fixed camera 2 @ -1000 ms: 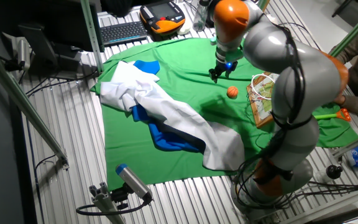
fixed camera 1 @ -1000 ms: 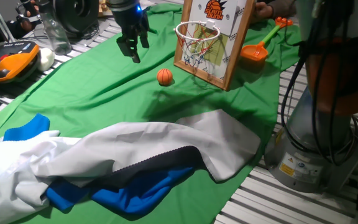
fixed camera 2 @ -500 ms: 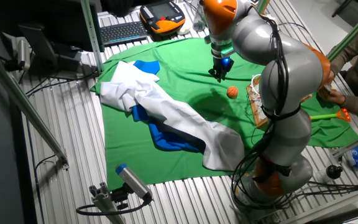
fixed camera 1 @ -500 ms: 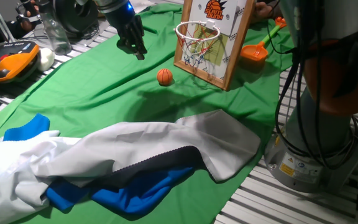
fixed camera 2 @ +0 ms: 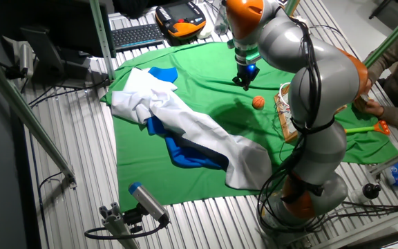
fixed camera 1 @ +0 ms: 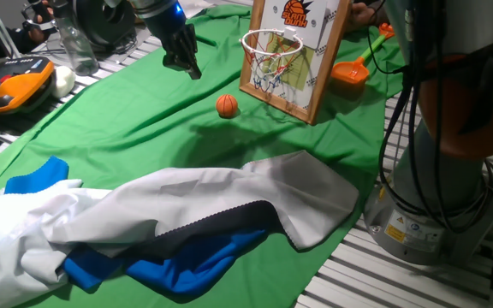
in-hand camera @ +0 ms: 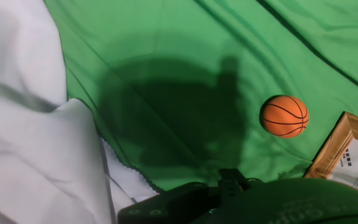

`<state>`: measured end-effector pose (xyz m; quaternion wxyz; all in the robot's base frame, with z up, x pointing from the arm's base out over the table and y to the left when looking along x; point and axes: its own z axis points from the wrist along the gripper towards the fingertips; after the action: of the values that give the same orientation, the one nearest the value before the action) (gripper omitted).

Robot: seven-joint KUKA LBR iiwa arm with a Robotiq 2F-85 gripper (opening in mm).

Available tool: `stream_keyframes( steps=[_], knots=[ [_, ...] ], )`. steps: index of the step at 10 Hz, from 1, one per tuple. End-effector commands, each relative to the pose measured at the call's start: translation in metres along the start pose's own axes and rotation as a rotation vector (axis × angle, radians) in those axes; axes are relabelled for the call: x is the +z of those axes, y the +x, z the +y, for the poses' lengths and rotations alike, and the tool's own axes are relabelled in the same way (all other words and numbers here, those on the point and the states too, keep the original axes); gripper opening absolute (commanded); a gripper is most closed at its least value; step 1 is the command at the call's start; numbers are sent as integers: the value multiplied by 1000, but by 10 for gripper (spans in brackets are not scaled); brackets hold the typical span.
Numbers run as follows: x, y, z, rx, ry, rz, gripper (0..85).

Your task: Grab a basketball, release it and shoot it into the basket

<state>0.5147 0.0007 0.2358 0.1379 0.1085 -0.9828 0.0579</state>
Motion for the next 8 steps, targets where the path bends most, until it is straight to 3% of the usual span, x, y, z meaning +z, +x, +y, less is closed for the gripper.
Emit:
stream_keyframes(
  steps=[1, 8],
  knots=[
    [0, 0, 0, 0, 0, 0, 0],
    [0, 0, 0, 9, -3, -8, 0]
  ],
)
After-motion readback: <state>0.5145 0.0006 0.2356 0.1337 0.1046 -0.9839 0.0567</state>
